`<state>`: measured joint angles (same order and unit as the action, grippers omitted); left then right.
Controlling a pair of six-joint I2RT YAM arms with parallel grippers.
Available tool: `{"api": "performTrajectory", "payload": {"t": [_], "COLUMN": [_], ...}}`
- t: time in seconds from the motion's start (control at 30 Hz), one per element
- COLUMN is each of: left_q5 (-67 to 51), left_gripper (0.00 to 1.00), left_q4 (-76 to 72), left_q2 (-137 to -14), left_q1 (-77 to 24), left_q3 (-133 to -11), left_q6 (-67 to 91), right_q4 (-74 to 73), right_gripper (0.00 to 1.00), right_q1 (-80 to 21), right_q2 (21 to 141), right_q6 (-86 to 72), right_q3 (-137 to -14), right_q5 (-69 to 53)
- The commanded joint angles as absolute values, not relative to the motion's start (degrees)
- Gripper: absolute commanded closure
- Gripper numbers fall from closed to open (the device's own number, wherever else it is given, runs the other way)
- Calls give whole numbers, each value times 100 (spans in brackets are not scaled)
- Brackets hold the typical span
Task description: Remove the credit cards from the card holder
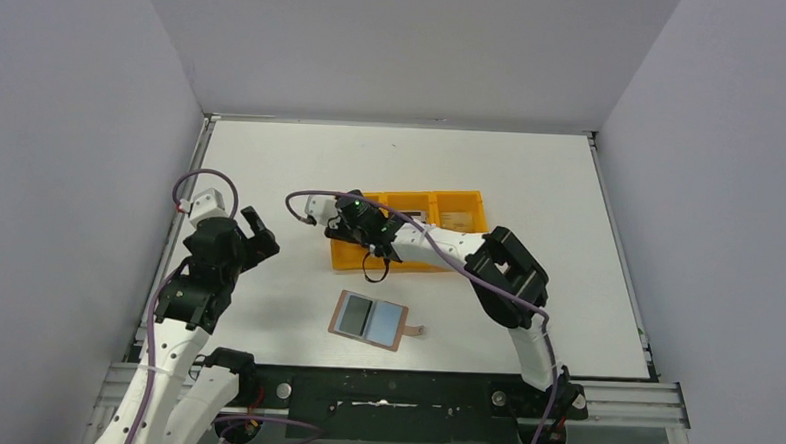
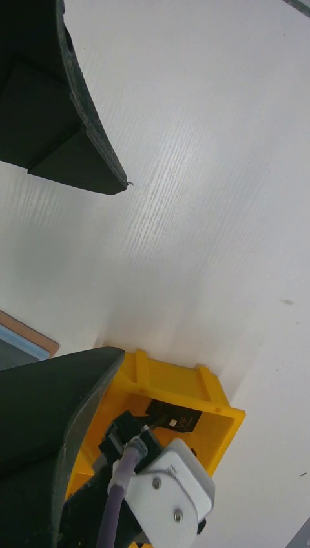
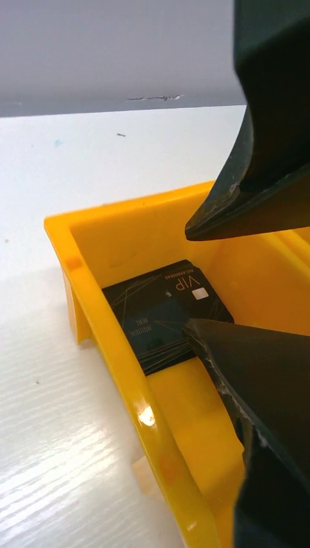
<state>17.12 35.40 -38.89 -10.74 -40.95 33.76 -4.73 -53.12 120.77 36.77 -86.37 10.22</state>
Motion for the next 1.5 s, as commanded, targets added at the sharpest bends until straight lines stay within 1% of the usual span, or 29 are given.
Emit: {"api": "performTrajectory", "payload": {"t": [0.0,0.1,0.2,0.33,0.43,0.5,0.57,0.63,0.73,0.87,0.93,1.07,1.17,1.47], "left_q5": [1653,1552,1215,117,-886,-1607,-1886,-1789,-1403,-730,-577,-663,-712,-721], "left_gripper": [10,10,10,10,14,15,17,17,17,21,24,29,35,41], "left_q4": [3326,3316,3209,2871,2622,2370,2183,2117,1926,1715,1557,1332,1227,1014], "left_q2": [-3906,-3926,-3928,-3940,-4154,-4332,-4477,-4574,-4753,-5043,-5150,-5432,-5676,-6410], "left_q1": [-1037,-1037,-1042,-1046,-1050,-1088,-1229,-1528,-2185,-3083,-3368,-3485,-3516,-3692], "left_q3": [-4145,-4145,-4119,-3988,-3836,-3681,-3545,-3468,-3311,-3129,-3015,-2865,-2810,-2792], "left_q6": [3270,3253,3181,3063,3272,3349,3463,3549,3761,4088,4197,4271,4218,4130], "right_q4": [119,267,165,215,545,1122,1568,1884,2129,2269,2395,2768,2789,2445], "right_gripper": [51,50,49,51,53,54,55,55,55,57,58,63,65,69], "right_q1": [-5319,-5347,-5344,-5357,-5531,-5698,-5874,-5996,-6075,-6271,-6341,-6379,-6385,-6315], "right_q2": [11133,10474,9533,8434,7930,7689,7555,7494,7572,7725,7835,8165,8411,8978], "right_q6": [3097,2077,125,-2777,-4251,-5001,-5636,-5883,-6123,-6309,-6430,-6571,-6637,-6931], "right_q3": [-8519,-8134,-7427,-6085,-4948,-4230,-3681,-3348,-3162,-3073,-3003,-2977,-3063,-3173], "right_q5": [1079,1321,1365,703,425,364,475,564,486,557,550,262,157,47]}}
